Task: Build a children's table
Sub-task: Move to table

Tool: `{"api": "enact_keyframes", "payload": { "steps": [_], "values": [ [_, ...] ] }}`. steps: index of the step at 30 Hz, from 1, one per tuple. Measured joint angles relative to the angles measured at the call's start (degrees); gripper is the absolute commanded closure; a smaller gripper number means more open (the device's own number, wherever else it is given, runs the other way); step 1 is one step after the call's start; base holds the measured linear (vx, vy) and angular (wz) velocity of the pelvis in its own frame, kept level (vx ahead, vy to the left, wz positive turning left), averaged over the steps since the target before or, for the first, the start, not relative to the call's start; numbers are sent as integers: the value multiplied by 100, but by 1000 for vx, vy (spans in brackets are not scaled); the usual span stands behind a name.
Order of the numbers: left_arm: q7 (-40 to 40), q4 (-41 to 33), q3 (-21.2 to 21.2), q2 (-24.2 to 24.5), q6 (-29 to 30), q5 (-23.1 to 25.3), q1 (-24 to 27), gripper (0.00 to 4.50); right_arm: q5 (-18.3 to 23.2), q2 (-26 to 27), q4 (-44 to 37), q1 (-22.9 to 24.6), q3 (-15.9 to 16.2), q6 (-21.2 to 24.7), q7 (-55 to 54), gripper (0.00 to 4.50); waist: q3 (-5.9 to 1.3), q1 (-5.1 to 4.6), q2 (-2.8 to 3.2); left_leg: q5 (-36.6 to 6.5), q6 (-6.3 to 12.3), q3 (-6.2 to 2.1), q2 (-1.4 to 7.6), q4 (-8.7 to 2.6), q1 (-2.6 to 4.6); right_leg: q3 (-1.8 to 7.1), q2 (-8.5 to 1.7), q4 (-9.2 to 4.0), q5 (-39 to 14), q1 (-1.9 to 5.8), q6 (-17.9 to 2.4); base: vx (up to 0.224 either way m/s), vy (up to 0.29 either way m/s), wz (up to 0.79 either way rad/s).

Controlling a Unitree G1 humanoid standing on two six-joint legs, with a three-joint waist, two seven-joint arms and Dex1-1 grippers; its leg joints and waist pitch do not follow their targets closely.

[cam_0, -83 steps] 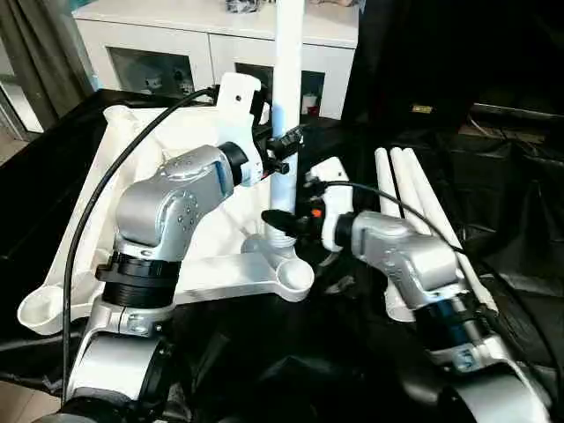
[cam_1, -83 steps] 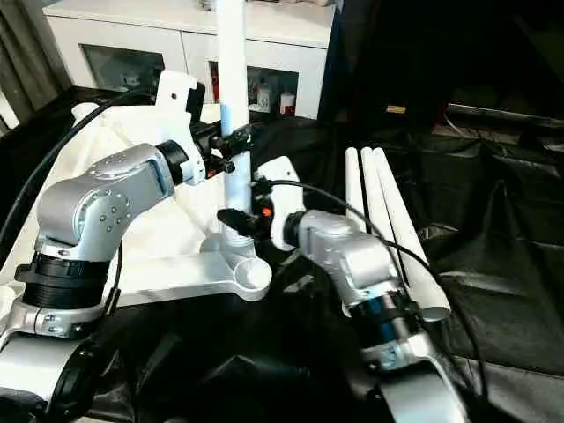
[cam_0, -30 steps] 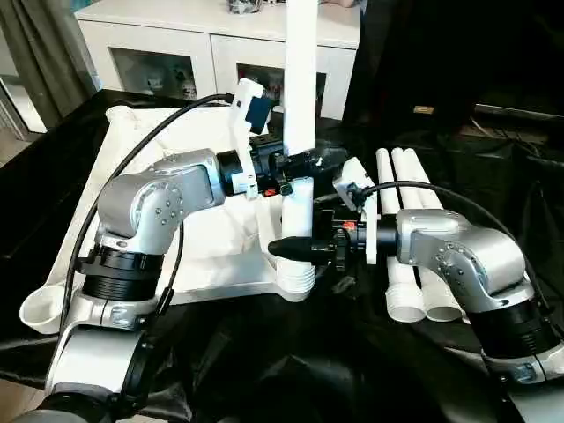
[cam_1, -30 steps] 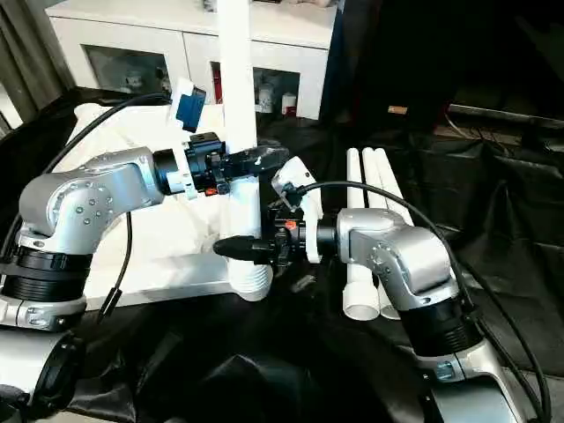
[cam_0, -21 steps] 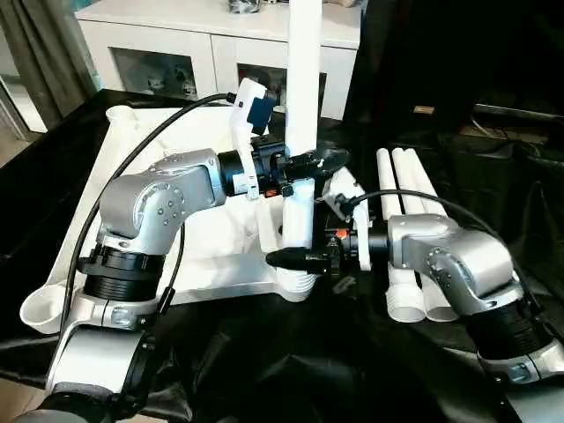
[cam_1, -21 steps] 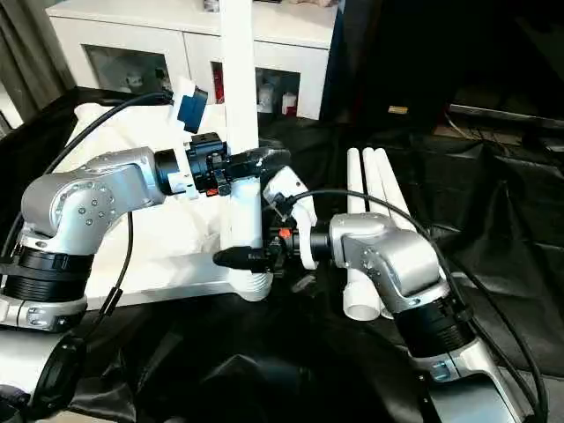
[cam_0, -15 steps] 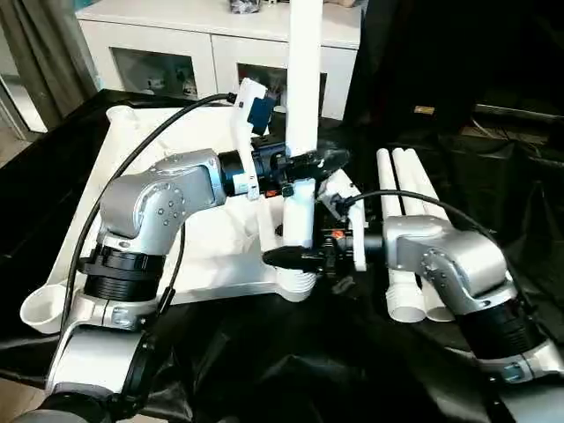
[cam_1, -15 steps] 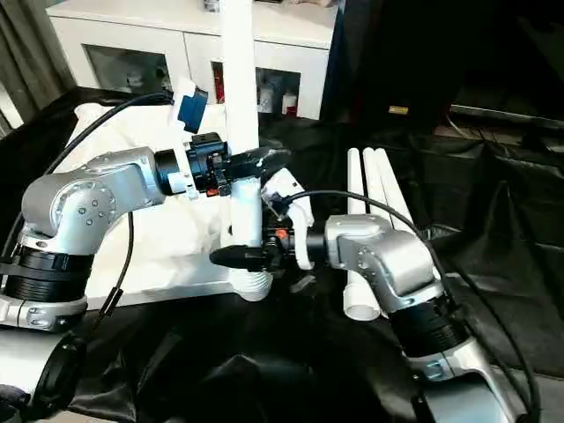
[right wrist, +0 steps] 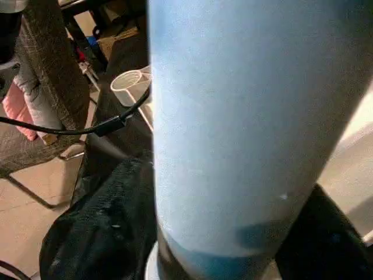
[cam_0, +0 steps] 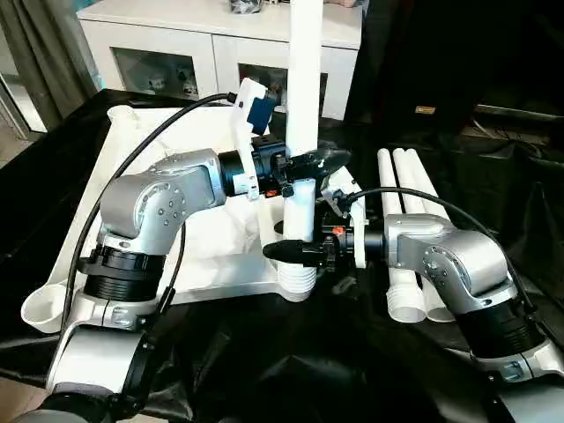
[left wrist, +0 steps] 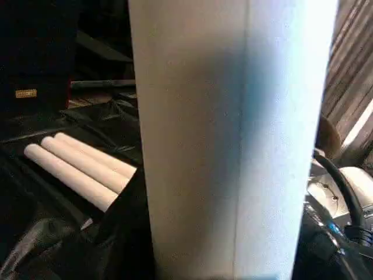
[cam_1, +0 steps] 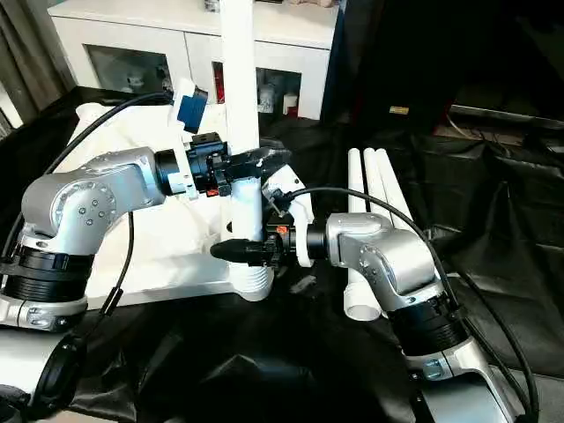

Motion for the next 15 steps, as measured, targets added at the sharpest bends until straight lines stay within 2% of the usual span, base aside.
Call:
{"api": "enact_keyframes", "payload": {
  "steps": [1, 4, 13, 15],
  "values": [
    [-24, 0, 0, 0, 0, -2, 0, 270, -2, 2, 15, 0, -17, 1, -6, 210, 0, -1, 0, 0, 0, 0, 0, 0, 0, 0, 0, 0, 0, 0, 0, 0, 0, 0],
    [-30, 0, 0, 0, -1, 0, 0, 270, 0, 18, 46, 0, -32, 2, -7, 250, 0, -1, 0, 0, 0, 0, 0, 0, 0, 0, 0, 1, 0, 0, 0, 0, 0, 0],
    [-35, 0, 6, 20, 0, 1, 0, 271, 1, 79, 81, 1, -62, 4, -47, 258, 0, -2, 0, 0, -1, 0, 0, 0, 1, 0, 0, 2, 0, 0, 0, 0, 0, 0],
    [36, 29, 28, 2, 29, 9, -18, 215, 1, 94, 94, 3, -80, 4, -70, 258, 0, -2, 0, 1, -1, 0, 0, 0, 1, 0, 0, 2, 0, 0, 0, 0, 0, 0]
  ]
}}
